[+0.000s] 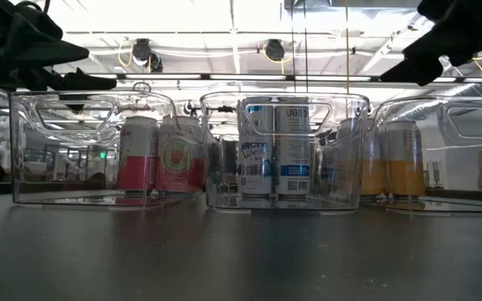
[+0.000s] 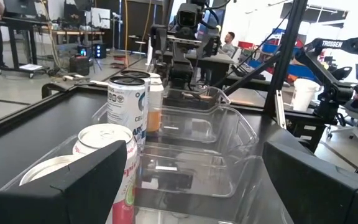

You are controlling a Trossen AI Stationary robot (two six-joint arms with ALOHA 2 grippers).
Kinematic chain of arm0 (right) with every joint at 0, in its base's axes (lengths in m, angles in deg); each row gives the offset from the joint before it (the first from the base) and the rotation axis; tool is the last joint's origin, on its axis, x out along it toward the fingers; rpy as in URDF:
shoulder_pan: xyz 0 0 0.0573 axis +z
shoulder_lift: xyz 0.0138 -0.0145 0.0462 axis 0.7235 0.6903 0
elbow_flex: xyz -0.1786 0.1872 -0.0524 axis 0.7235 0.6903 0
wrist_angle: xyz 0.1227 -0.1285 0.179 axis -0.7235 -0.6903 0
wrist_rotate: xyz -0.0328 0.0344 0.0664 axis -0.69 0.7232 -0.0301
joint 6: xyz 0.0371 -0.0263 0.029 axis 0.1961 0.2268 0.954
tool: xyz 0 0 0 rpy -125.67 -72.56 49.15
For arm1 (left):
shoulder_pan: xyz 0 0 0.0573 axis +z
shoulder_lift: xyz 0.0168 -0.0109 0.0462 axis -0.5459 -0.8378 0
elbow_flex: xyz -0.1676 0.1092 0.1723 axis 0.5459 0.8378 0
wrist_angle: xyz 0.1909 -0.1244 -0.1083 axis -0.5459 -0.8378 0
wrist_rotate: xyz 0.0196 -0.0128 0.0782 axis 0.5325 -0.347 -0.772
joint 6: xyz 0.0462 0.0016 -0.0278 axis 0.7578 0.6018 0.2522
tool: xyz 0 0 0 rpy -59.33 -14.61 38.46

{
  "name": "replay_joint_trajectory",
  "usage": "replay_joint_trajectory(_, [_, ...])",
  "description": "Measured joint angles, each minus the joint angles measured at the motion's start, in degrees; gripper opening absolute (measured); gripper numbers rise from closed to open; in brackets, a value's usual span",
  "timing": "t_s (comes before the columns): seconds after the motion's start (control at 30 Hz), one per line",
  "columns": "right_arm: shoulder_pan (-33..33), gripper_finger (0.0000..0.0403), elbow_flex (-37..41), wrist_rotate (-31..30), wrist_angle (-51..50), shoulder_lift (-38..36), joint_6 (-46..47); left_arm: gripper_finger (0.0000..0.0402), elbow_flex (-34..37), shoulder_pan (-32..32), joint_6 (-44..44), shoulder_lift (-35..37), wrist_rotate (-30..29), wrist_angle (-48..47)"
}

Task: Sort soda cans
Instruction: Return to Home Position

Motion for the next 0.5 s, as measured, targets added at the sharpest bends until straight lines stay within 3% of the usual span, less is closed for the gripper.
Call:
replay_joint_trajectory(0.23, [0.0,0.0398,2.9,9.0,1.8,-2.8,-1.2,0.0383,0.0,0.0,0.0,0.0,0.1,0.0])
replay_joint_trajectory(0.5, [-0.2,0.0398,14.7,9.7,14.9,-11.8,-1.3,0.0383,0.0,0.0,0.0,0.0,0.1,0.0])
